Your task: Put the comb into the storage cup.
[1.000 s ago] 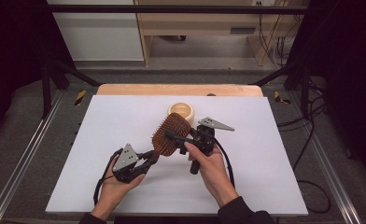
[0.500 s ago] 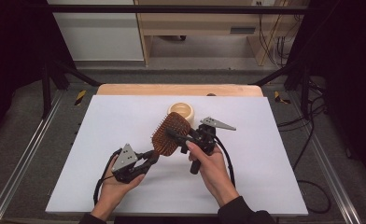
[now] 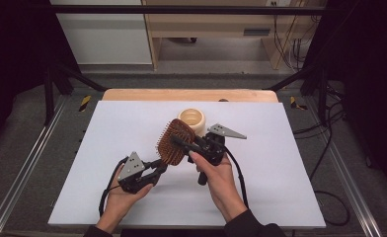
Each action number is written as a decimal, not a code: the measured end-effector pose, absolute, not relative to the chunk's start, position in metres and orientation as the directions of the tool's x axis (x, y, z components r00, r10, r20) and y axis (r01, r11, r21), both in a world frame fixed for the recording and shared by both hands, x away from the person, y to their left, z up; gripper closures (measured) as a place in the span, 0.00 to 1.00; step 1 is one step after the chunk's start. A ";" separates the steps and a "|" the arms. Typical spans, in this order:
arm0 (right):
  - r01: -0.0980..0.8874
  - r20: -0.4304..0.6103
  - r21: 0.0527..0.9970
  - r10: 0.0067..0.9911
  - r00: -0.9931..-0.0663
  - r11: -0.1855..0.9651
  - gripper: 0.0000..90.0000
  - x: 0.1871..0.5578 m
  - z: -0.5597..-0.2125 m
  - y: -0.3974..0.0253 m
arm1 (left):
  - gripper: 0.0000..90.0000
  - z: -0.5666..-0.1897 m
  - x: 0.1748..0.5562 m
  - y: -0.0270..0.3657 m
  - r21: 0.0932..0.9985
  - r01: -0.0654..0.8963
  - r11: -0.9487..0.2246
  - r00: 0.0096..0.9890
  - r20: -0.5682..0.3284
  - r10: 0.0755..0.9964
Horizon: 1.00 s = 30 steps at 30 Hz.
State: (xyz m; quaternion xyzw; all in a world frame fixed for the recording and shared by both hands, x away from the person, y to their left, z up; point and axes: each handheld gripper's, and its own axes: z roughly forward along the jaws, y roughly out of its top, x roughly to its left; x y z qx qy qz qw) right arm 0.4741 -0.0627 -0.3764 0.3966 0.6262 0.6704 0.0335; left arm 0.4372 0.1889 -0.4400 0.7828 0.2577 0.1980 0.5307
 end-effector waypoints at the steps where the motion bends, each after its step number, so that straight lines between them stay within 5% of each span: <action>1: 0.448 0.485 0.869 0.546 -0.683 -0.211 0.57 0.474 -0.376 -0.061 | 0.81 -0.440 0.438 0.189 0.933 0.197 -0.302 0.790 0.032 0.613; 9: 0.449 0.478 0.871 0.558 -0.678 -0.201 0.58 0.472 -0.373 -0.056 | 0.78 -0.444 0.440 0.191 0.939 0.216 -0.267 0.771 0.004 0.637; 25: 0.408 0.487 0.870 0.625 -0.610 -0.279 0.58 0.492 -0.358 -0.083 | 0.09 -0.441 0.431 0.233 0.958 0.245 -0.151 0.634 -0.041 0.772; 30: 0.403 0.473 0.875 0.647 -0.598 -0.267 0.58 0.501 -0.355 -0.084 | 0.05 -0.438 0.420 0.256 0.968 0.232 -0.098 0.575 -0.055 0.816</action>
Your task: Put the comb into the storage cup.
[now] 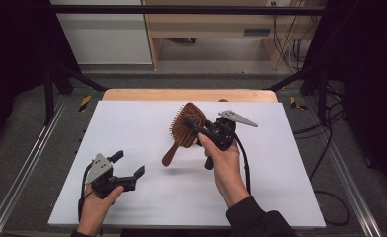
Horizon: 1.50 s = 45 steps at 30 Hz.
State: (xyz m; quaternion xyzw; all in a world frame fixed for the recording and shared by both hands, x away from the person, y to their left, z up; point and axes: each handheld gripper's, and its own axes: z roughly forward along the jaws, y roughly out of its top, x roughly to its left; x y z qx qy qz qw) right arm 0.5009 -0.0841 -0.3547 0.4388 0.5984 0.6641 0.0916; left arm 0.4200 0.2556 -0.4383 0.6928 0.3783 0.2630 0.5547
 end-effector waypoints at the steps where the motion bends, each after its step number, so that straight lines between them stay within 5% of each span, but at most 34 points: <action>1: 0.401 0.472 0.876 0.648 -0.597 -0.269 0.58 0.503 -0.355 -0.084 | 0.05 -0.438 0.417 0.262 0.968 0.237 -0.081 0.560 -0.067 0.826; 24: 0.383 0.502 0.862 0.658 -0.561 -0.331 0.58 0.529 -0.324 -0.089 | 0.02 -0.445 0.422 0.294 0.967 0.254 -0.019 0.454 -0.102 0.885; 45: 0.357 0.502 0.864 0.659 -0.560 -0.354 0.58 0.545 -0.295 -0.083 | 0.02 -0.447 0.425 0.294 0.965 0.261 -0.036 0.454 -0.089 0.886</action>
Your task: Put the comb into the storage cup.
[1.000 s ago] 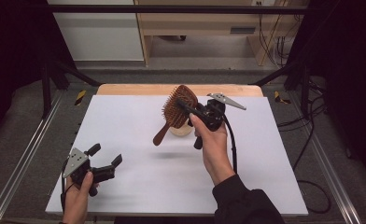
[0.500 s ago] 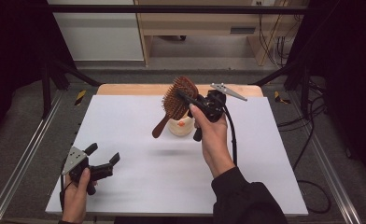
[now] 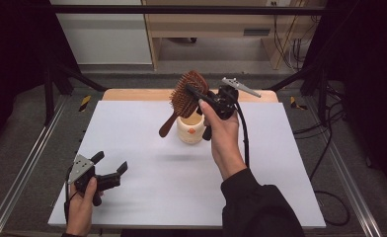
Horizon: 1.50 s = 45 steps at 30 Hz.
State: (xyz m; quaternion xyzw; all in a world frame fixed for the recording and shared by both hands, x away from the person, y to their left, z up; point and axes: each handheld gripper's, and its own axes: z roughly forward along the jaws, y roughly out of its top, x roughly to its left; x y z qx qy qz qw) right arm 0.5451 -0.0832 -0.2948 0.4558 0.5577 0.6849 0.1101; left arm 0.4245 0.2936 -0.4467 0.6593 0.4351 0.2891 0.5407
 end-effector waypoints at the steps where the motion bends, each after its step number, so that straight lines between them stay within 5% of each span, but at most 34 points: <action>1: 0.354 0.503 0.863 0.660 -0.558 -0.359 0.58 0.546 -0.294 -0.084 | 0.02 -0.447 0.425 0.294 0.965 0.261 -0.036 0.453 -0.089 0.887; 45: 0.344 0.517 0.855 0.683 -0.516 -0.387 0.58 0.562 -0.287 -0.098 | 0.02 -0.448 0.426 0.295 0.966 0.256 -0.033 0.455 -0.090 0.886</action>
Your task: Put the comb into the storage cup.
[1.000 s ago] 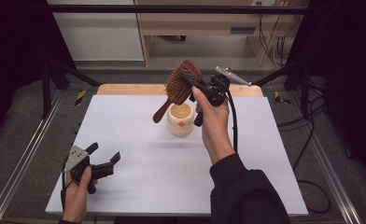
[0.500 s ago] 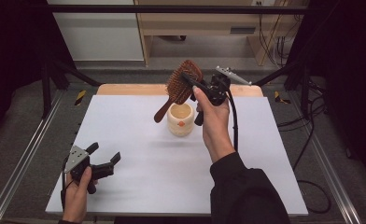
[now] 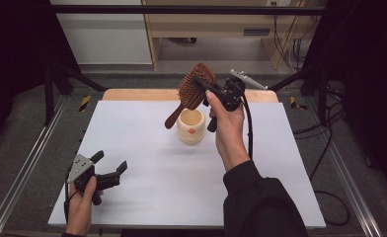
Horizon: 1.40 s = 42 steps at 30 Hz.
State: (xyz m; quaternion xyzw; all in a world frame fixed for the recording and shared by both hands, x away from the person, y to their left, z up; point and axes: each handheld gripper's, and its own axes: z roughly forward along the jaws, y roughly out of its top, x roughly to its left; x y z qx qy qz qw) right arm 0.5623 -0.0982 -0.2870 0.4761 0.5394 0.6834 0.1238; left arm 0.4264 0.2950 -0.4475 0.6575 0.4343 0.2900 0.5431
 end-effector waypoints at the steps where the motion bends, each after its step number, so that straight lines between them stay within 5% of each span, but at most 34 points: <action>1: 0.342 0.515 0.856 0.685 -0.515 -0.387 0.58 0.563 -0.287 -0.099 | 0.03 -0.448 0.426 0.295 0.966 0.256 -0.032 0.455 -0.091 0.886; 42: 0.270 0.513 0.859 0.721 -0.467 -0.436 0.57 0.582 -0.281 -0.116 | 0.03 -0.448 0.427 0.295 0.965 0.261 -0.031 0.460 -0.096 0.883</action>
